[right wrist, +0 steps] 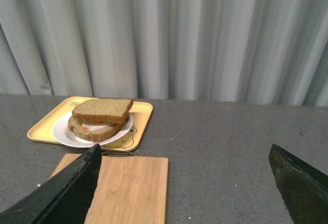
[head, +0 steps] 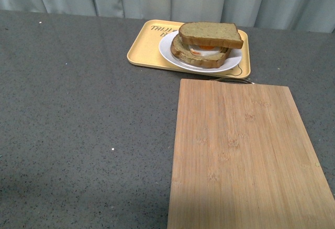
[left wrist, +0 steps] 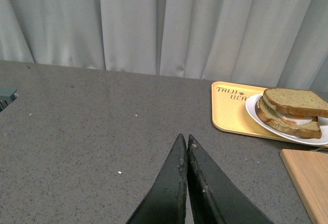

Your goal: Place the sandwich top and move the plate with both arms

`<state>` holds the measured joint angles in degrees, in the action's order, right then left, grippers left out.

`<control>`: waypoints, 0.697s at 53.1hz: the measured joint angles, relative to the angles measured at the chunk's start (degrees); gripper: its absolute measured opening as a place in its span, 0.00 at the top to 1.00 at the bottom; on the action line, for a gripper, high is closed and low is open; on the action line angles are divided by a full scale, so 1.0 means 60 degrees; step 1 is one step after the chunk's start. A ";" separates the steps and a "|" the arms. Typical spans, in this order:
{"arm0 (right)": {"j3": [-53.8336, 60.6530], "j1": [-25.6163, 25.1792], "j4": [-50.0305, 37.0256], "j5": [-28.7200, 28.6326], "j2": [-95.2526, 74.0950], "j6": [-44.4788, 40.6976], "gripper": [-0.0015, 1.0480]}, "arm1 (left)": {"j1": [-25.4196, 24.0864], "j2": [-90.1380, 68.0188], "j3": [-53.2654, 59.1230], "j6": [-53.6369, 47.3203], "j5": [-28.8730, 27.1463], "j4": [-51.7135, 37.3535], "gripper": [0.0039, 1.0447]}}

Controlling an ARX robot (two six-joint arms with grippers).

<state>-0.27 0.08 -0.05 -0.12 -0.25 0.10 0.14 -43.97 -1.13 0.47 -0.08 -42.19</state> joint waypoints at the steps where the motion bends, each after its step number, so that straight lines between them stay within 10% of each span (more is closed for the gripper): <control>1: 0.0000 0.0000 0.0000 0.0000 0.0000 0.0000 0.09 | 0.0000 0.0149 0.0000 0.0000 0.0004 0.0135 0.97; 37: 0.0000 0.0000 0.0000 0.0000 0.0000 0.0000 0.09 | -0.0004 0.3752 0.0011 -0.0004 0.0007 0.3435 0.97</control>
<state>-0.27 0.08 -0.05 -0.12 -0.25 0.10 0.12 -21.45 -1.06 0.45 -0.03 -21.58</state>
